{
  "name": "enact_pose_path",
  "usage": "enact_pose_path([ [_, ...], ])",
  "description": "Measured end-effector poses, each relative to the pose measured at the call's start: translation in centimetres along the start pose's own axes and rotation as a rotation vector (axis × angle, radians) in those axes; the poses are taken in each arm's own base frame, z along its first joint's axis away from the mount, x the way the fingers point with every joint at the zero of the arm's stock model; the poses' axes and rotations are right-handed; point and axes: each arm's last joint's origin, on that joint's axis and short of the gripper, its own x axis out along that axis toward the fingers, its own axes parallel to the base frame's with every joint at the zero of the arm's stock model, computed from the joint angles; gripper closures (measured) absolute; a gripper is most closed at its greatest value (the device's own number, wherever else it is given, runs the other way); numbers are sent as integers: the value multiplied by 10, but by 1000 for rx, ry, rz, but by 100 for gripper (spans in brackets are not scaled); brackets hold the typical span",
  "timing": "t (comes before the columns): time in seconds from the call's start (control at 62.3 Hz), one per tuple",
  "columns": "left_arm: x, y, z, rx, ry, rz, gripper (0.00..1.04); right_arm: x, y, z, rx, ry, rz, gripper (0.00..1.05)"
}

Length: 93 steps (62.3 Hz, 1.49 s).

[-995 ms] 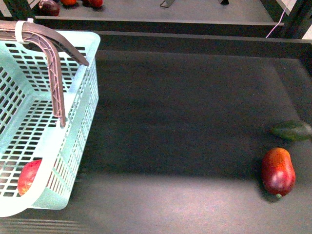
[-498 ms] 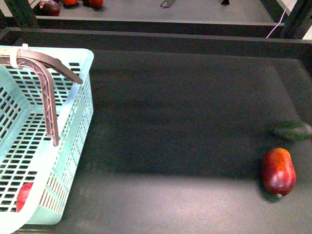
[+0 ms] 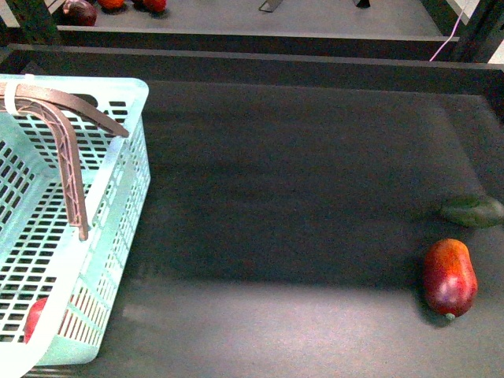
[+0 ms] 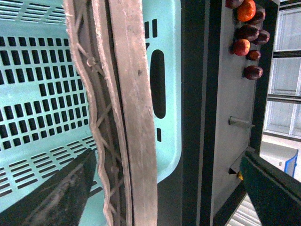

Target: Pick apple with right arm and hold basket with left

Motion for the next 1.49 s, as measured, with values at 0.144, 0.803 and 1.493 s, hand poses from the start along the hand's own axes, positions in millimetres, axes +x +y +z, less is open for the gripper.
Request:
enact_pose_path([
  [0.144, -32, 1, 0, -2, -8, -38, 7, 0, 0, 0, 0, 0, 0, 9],
  [0.803, -97, 56, -4, 1294, -388, -577, 91, 0, 0, 0, 0, 0, 0, 9],
  [1.493, -128, 111, -6, 1334, -407, -573, 101, 0, 0, 0, 0, 0, 0, 9],
])
